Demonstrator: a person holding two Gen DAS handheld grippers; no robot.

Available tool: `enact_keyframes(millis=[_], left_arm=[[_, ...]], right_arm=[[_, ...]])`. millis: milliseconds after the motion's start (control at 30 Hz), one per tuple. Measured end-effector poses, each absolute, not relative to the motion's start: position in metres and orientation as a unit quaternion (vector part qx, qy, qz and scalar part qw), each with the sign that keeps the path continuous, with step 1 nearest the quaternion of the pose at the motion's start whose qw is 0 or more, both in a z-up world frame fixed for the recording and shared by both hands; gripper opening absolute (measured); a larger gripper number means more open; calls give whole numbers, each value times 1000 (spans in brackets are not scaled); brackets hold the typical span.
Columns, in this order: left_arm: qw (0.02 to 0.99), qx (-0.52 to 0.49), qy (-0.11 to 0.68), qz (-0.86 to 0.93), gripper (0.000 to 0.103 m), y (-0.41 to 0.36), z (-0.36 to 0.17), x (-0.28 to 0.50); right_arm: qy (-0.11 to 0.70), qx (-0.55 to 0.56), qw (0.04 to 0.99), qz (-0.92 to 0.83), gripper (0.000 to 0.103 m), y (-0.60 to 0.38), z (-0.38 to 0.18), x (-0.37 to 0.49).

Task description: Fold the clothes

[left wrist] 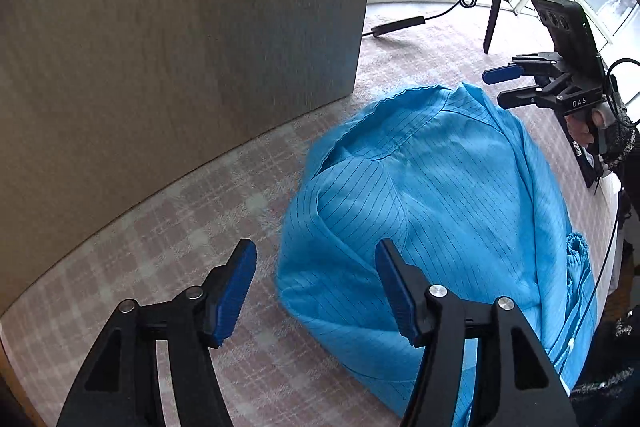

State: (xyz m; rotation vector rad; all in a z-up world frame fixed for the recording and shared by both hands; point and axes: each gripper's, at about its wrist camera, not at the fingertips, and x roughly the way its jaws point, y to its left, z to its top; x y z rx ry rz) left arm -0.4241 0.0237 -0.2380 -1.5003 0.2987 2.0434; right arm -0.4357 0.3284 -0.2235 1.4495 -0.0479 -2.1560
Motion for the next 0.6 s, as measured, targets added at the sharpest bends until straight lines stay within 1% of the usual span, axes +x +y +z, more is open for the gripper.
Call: enact_keyframes(millis=[100,167,200,233,267,300,333,367,500,600], left_arm=[[301,-565,110,760,60,29,-244,-431],[305,-565,102,760,56,30,-248,-435],[308,-566,96,759,52,31,-250,-437],[312,-570,87,755,38,30,-251,-437],[315,-574,79,752,27,29,-251,-437],[313,-573,75,754,24,29,-249,-436],[310,-568,77,759,16,28,-245,-434],[307,-562,82,764,10,28,-240,-430],[306,-531,88,785,8,24,-207,-406],[297,-513,87,801,8,19,-177,-380]], right_arm=[[-11,545,284,-789,64,317,-237,-443],[-17,539,296,-789,64,314,-242,-443],[-21,533,301,-790,64,313,-242,-443],[-27,532,303,-790,64,313,-242,-443],[-33,532,304,-790,53,313,-242,-443],[-41,536,305,-786,24,313,-243,-443],[-45,540,303,-784,10,313,-243,-442],[-48,542,301,-783,5,312,-242,-441],[-32,507,278,-816,3,309,-214,-424],[-46,477,279,-832,3,312,-179,-403]])
